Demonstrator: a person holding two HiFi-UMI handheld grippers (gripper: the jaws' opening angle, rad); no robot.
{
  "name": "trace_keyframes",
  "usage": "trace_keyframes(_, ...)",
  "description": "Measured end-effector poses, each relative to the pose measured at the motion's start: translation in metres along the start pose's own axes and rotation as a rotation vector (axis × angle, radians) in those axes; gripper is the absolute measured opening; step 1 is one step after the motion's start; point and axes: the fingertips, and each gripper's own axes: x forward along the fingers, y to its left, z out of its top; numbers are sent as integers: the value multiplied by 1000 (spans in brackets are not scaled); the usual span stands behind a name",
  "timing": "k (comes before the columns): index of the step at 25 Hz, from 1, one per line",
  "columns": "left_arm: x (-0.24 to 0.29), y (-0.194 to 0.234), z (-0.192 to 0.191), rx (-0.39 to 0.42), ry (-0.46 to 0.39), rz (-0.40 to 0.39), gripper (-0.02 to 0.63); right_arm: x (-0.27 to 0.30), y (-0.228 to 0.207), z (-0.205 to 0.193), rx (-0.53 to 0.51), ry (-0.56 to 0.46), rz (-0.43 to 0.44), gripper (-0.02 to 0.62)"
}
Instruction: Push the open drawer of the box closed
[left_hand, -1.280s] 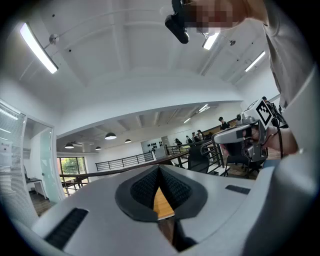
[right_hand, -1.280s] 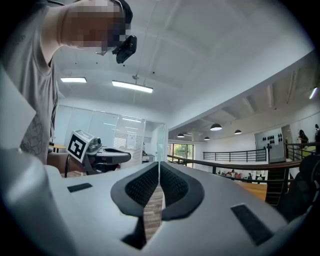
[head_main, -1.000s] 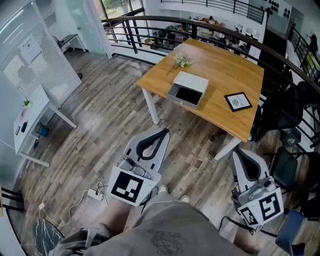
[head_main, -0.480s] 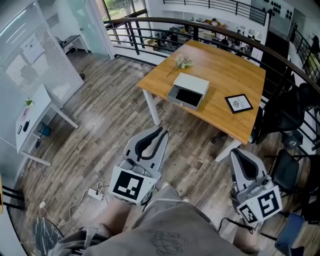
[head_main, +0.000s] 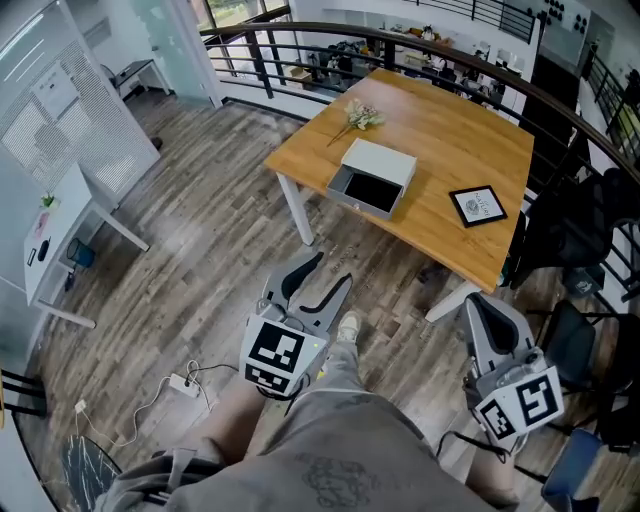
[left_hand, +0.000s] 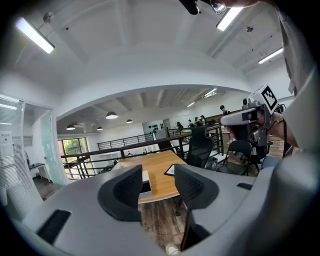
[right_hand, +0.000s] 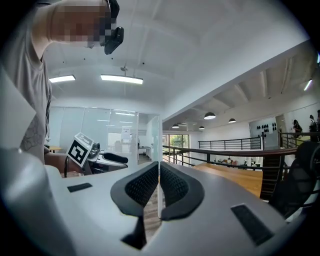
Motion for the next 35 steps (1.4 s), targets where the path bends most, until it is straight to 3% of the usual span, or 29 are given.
trace_keyframes(10,102,48,-65,-70,136,-19,215,75,-54,-35,4,106,-32,37)
trace_keyframes(23,228,107,-172,-130,401,-124,215,206,-111,-69,114,237,-47,37)
trace_keyframes(29,277,112,-216,-134,525,-201,216,264,-126,-85,151,313,-31,37)
trace_keyframes(35,319,116,-261,-248,628,-260,212,316,-138,-104,167,375,-13,38)
